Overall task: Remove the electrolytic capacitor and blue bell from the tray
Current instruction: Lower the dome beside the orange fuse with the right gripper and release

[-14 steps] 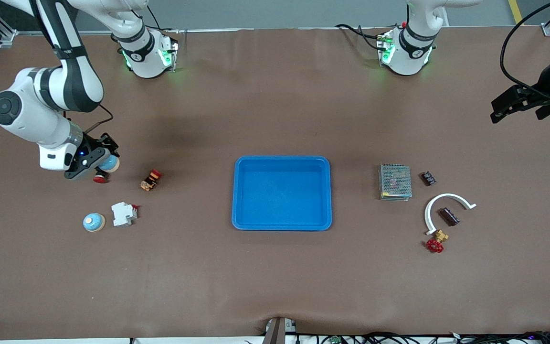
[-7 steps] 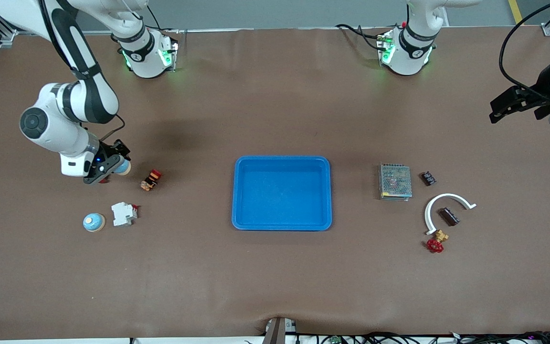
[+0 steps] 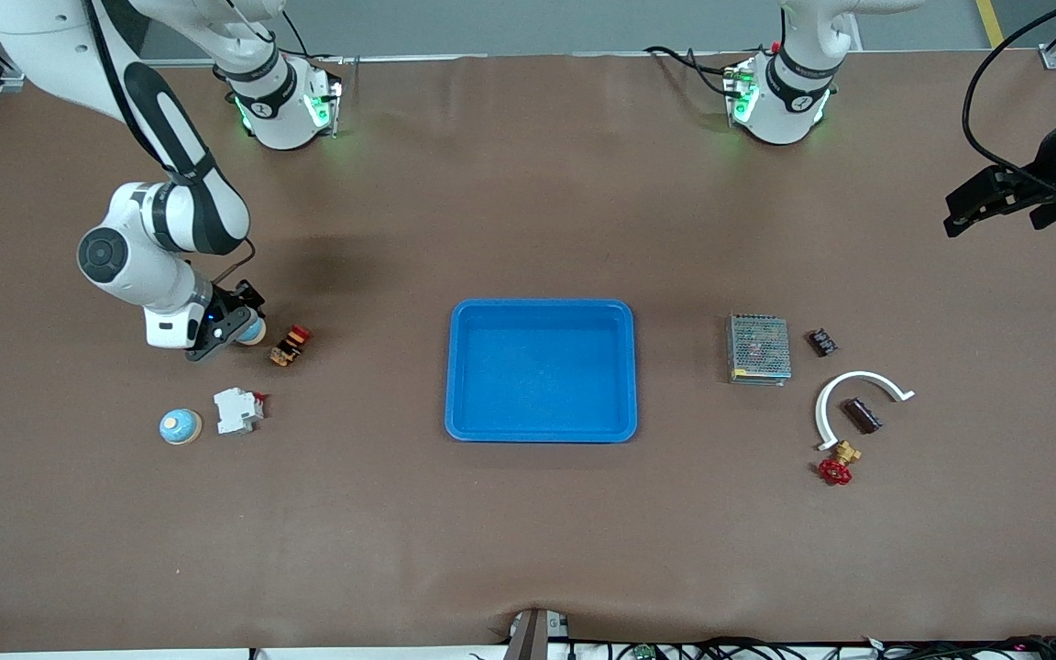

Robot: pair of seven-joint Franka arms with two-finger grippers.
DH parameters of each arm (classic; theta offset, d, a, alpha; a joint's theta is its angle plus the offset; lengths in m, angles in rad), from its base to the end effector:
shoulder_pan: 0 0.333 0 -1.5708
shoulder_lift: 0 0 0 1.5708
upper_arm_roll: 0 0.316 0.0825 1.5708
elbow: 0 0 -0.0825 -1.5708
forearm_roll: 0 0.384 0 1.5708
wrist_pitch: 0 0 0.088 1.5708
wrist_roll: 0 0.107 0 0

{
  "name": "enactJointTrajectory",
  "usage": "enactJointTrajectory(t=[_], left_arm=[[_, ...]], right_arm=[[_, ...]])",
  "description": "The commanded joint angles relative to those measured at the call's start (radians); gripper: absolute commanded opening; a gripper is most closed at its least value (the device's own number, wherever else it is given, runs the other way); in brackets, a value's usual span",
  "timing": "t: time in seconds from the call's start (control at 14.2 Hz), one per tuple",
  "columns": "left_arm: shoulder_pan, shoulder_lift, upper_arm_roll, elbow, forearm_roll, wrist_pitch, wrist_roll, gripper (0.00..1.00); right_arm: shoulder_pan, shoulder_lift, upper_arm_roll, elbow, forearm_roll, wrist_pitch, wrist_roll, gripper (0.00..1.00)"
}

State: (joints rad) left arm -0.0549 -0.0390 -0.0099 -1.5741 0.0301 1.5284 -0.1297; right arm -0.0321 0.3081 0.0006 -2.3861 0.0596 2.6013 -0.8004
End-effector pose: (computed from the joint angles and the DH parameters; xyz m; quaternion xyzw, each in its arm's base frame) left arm 0.5373 -0.0316 0.6406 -0.9993 -0.0330 0.0019 0.0155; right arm 0.4923 -0.0167 0.1839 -0.9354 -0.3501 0.0367 0.0318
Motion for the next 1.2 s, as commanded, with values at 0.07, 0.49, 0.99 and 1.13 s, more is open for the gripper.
enactJointTrajectory(t=[0.07,0.49,0.99,1.13], left_arm=[[-0.008,-0.018,0.007,-0.018,-0.016,-0.002,0.009,1.0],[-0.01,-0.022,0.005,-0.018,-0.012,-0.007,0.009,1.0],[-0.01,-0.022,0.005,-0.017,-0.012,-0.008,0.005,1.0],[-0.01,-0.024,0.005,-0.017,-0.012,-0.008,0.004,1.0]], right_arm=[[-0.014,0.032,0.004,-0.011,0.0,0.052,-0.023,0.28],[-0.012,0.034,0.005,-0.005,0.002,0.052,-0.008,1.0],[0.018,0.006,0.015,0.059,0.011,-0.009,0.099,1.0],[0.076,-0.029,0.016,0.131,0.009,-0.157,0.228,1.0]])
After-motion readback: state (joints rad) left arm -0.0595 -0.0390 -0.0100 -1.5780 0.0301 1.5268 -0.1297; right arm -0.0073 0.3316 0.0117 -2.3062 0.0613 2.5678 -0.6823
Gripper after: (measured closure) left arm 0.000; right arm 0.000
